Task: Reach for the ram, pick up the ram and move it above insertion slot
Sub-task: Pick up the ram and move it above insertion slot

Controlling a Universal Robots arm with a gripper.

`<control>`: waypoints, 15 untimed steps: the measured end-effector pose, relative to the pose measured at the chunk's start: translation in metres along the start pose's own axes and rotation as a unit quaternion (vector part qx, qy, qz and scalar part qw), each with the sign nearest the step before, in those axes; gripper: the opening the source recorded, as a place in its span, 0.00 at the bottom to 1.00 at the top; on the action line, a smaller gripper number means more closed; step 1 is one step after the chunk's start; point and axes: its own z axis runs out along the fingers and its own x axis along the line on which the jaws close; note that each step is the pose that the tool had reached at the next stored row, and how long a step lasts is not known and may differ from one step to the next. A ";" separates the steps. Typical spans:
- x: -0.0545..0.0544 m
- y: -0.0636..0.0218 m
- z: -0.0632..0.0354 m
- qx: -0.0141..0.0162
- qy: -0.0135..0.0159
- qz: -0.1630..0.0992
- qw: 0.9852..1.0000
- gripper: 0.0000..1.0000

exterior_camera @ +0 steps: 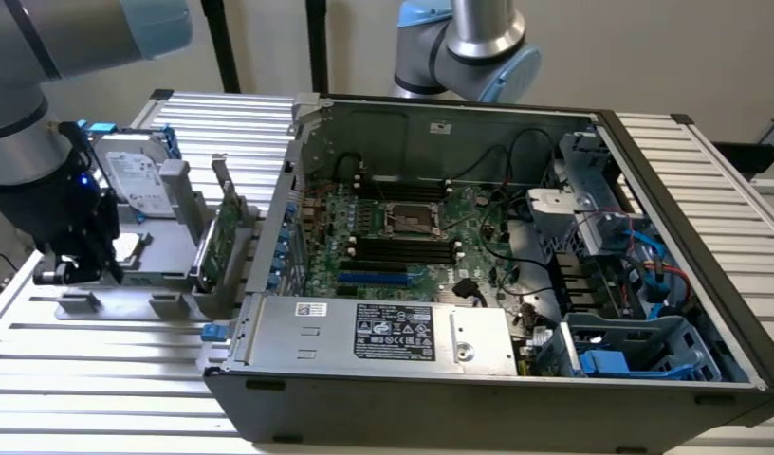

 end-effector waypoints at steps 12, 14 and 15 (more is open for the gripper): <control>0.002 -0.0312 -0.0555 0.000 0.000 0.000 1.000 0.14; 0.002 -0.0399 -0.0647 -0.001 -0.001 0.000 1.000 0.14; 0.002 -0.0445 -0.0694 -0.001 -0.001 0.000 1.000 0.14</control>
